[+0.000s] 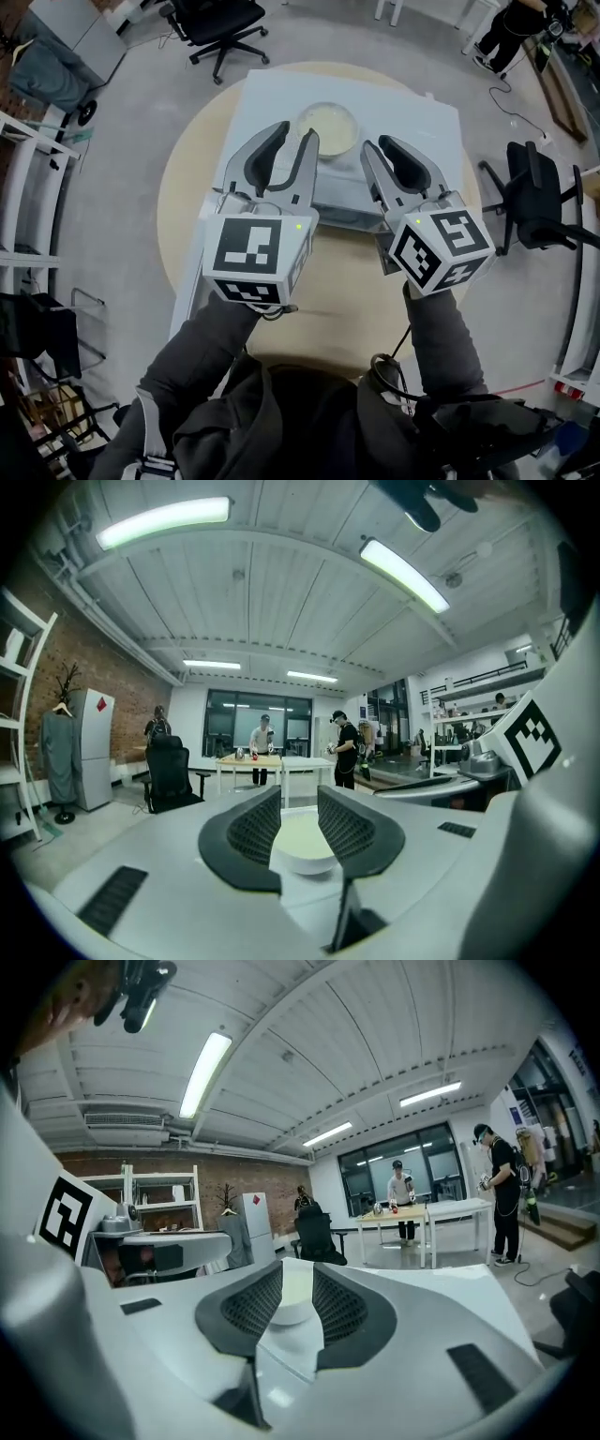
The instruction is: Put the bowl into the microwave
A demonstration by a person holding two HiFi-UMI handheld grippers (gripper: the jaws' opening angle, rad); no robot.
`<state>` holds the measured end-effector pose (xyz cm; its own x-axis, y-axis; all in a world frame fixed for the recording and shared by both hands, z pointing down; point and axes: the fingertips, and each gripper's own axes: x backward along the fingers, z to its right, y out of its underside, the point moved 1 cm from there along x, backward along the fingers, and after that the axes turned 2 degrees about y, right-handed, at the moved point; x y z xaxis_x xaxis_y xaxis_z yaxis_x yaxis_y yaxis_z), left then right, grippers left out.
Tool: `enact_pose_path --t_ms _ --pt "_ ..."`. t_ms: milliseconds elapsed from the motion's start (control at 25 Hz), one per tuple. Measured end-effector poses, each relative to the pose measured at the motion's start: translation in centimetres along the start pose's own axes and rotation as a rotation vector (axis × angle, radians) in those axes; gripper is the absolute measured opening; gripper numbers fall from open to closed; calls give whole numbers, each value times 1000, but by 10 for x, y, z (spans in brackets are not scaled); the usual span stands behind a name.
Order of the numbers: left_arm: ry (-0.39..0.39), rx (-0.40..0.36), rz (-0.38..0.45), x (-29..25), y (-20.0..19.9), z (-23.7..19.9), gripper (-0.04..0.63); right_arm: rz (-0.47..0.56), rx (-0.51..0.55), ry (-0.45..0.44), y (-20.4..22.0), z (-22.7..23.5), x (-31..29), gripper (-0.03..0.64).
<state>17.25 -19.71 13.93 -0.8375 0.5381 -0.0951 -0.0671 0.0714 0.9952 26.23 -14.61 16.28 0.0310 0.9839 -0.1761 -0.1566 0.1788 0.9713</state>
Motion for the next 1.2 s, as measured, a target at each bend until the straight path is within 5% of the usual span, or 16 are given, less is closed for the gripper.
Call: enact_pose_path --t_ms 480,720,1040,1200 --pt "-42 106 -46 -48 23 -65 94 -108 -38 9 11 14 -62 87" --pt "22 117 -136 -65 45 -63 64 -135 -42 8 17 18 -73 87" --pt "89 112 -256 -75 55 -50 118 -229 -74 -43 23 17 -76 87" --pt "123 151 -283 -78 56 -45 44 -274 -90 -90 26 14 -76 86"
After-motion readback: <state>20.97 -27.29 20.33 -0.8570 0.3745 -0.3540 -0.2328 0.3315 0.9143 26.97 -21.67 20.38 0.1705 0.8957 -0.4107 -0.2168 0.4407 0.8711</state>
